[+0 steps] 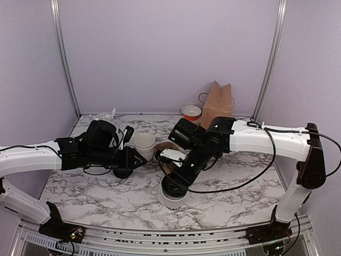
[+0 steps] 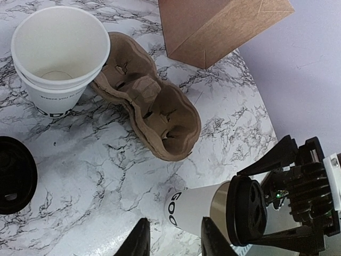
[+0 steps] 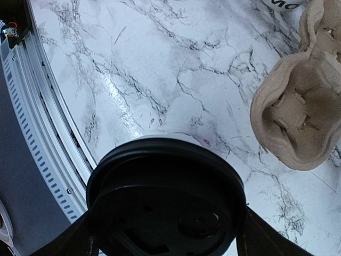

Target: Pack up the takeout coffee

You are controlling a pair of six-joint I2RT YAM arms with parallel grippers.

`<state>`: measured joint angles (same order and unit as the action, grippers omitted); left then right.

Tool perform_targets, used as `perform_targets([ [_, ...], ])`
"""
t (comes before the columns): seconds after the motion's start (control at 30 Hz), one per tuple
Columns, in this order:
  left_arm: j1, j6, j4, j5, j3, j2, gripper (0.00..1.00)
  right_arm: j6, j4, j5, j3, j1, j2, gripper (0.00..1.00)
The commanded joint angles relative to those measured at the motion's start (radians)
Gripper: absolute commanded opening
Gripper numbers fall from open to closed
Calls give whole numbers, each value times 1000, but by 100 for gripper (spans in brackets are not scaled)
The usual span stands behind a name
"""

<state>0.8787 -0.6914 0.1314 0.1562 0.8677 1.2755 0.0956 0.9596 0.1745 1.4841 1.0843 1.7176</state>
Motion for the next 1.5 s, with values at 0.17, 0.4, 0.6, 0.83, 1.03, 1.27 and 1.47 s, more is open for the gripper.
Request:
perform_targets([
  [0.17, 5, -15, -82, 10, -47, 2, 34, -20, 111, 9, 101, 12, 54, 82],
  [0.4, 5, -44, -142, 15, -93, 4, 34, -36, 158, 12, 135, 14, 100, 82],
  [0.6, 5, -57, -176, 28, -106, 16, 34, -43, 181, 11, 170, 14, 128, 82],
  [0.83, 4, -62, -191, 50, -109, 33, 34, -35, 190, 19, 187, 14, 139, 82],
  [1.03, 5, -63, -199, 60, -108, 33, 34, -31, 199, 20, 201, 16, 148, 81],
  [1.27, 5, -75, -216, 65, -124, 30, 34, -22, 208, 15, 226, 18, 154, 81],
  [1.47, 6, -78, -216, 65, -130, 21, 34, -20, 210, 11, 234, 23, 162, 81],
])
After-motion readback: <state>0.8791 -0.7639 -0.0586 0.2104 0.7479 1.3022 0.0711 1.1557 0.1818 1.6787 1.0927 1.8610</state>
